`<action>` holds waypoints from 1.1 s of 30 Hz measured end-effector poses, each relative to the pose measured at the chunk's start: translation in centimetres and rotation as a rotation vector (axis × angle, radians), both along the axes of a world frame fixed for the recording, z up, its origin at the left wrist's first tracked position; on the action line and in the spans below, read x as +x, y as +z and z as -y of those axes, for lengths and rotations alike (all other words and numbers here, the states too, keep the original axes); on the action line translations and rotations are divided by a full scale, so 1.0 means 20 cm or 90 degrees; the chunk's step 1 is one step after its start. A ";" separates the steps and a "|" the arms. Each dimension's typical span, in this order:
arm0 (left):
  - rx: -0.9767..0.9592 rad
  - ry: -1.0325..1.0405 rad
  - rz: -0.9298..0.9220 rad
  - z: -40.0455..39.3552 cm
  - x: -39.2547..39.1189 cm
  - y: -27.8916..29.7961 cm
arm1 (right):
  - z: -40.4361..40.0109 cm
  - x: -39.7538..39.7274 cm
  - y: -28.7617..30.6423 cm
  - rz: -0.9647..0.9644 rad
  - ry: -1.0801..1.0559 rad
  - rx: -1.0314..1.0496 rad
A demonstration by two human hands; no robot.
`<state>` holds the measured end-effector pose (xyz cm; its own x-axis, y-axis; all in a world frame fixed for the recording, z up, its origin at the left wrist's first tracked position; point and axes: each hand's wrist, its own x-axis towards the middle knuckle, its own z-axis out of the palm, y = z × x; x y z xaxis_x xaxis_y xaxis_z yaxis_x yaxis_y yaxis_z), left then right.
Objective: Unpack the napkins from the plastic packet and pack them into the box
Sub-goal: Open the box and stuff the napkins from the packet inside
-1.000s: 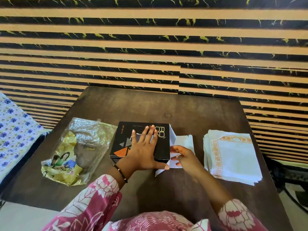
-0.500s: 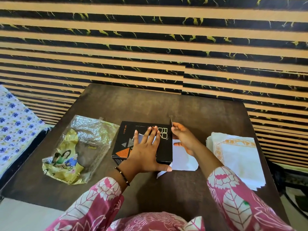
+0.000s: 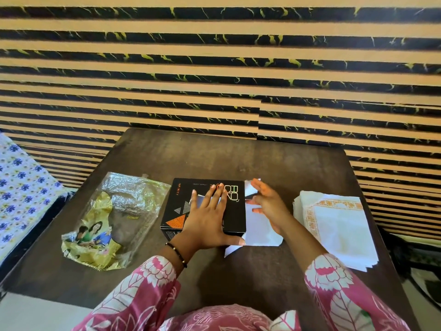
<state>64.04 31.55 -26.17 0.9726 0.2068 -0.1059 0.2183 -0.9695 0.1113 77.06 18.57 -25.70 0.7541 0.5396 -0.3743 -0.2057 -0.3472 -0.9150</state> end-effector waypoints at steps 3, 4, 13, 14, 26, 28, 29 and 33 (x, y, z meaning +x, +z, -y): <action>-0.002 0.007 0.000 0.00 0.01 -0.01 | 0.19 -0.04 0.03 0.124 -0.135 0.051; -0.002 0.008 -0.002 0.00 0.01 -0.01 | 0.26 -0.05 0.03 0.189 -0.169 0.037; -0.075 0.019 -0.053 0.00 0.08 0.05 | 0.83 -0.08 -0.17 0.408 -0.092 -0.382; -0.084 0.025 -0.034 0.01 0.09 0.06 | 0.85 -0.09 -0.21 0.417 -0.021 -0.429; -0.024 -0.013 0.049 0.08 0.09 -0.02 | 0.85 -0.08 -0.34 0.602 0.062 -0.618; -0.032 -0.013 0.056 0.08 0.09 -0.02 | 0.85 -0.06 -0.32 0.608 0.069 -0.628; -0.030 -0.014 0.055 0.08 0.09 -0.02 | 0.85 -0.05 -0.30 0.608 0.062 -0.613; -0.025 -0.007 0.050 0.08 0.09 -0.03 | 0.86 -0.01 -0.20 0.572 -0.039 -0.495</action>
